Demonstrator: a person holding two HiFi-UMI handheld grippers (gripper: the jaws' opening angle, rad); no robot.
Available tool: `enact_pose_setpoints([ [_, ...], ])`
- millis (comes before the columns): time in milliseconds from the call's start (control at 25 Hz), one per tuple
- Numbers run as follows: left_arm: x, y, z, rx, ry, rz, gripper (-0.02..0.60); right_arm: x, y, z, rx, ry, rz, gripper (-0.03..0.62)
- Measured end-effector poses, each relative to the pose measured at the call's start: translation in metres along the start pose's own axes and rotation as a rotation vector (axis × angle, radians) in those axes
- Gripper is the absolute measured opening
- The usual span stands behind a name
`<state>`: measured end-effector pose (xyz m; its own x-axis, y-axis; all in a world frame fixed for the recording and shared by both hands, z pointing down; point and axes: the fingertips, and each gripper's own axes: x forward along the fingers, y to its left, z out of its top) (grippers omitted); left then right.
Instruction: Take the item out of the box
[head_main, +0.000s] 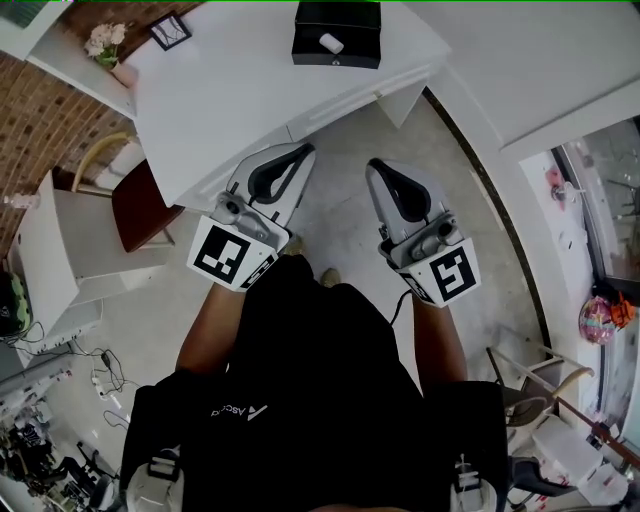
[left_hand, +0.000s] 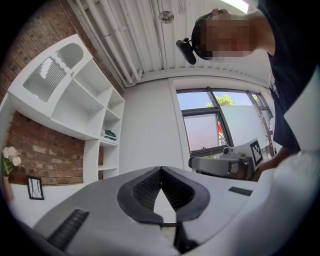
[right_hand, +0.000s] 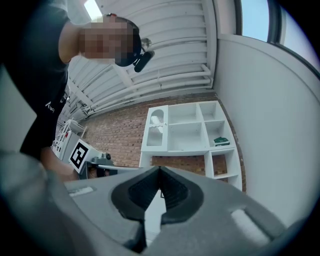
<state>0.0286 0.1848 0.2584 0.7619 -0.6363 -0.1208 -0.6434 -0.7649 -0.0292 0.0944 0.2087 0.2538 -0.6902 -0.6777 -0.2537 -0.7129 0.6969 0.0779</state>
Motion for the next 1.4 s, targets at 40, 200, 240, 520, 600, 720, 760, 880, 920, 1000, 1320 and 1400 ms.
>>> enact_pose_setpoints([
  [40, 0.002, 0.002, 0.0, 0.001, 0.0, 0.004, -0.002, 0.001, -0.003, 0.001, -0.001, -0.001, 0.001, 0.002],
  [200, 0.014, 0.017, 0.001, -0.001, -0.015, 0.017, -0.002, 0.015, -0.017, -0.001, -0.013, 0.001, 0.015, 0.002],
  [240, 0.018, 0.022, -0.001, -0.001, -0.018, 0.018, -0.002, 0.02, -0.021, -0.003, -0.018, 0.002, 0.016, 0.002],
  [520, 0.06, 0.076, -0.015, -0.006, -0.036, 0.009, -0.002, 0.07, -0.062, -0.029, -0.035, 0.033, 0.024, 0.002],
  [600, 0.077, 0.098, -0.019, -0.005, -0.039, 0.007, -0.002, 0.092, -0.081, -0.039, -0.036, 0.048, 0.023, 0.002],
  [720, 0.103, 0.13, -0.027, -0.012, -0.039, -0.008, -0.002, 0.126, -0.106, -0.058, -0.013, 0.09, 0.021, 0.002],
  [760, 0.111, 0.141, -0.03, -0.014, -0.039, -0.015, -0.002, 0.138, -0.115, -0.064, -0.008, 0.103, 0.018, 0.002],
  [880, 0.133, 0.175, -0.044, -0.009, -0.012, -0.041, -0.002, 0.175, -0.142, -0.082, -0.018, 0.125, 0.013, 0.002],
  [920, 0.141, 0.187, -0.047, -0.012, -0.008, -0.047, -0.002, 0.188, -0.15, -0.088, -0.014, 0.138, 0.013, 0.002],
  [1000, 0.155, 0.21, -0.052, -0.027, -0.007, -0.056, -0.002, 0.212, -0.166, -0.101, -0.021, 0.158, 0.015, 0.002],
  [1320, 0.19, 0.271, -0.08, -0.073, 0.02, -0.076, -0.002, 0.272, -0.215, -0.154, -0.004, 0.271, -0.012, 0.002],
  [1400, 0.198, 0.281, -0.09, -0.09, 0.037, -0.075, -0.002, 0.28, -0.224, -0.173, 0.003, 0.339, -0.004, 0.003],
])
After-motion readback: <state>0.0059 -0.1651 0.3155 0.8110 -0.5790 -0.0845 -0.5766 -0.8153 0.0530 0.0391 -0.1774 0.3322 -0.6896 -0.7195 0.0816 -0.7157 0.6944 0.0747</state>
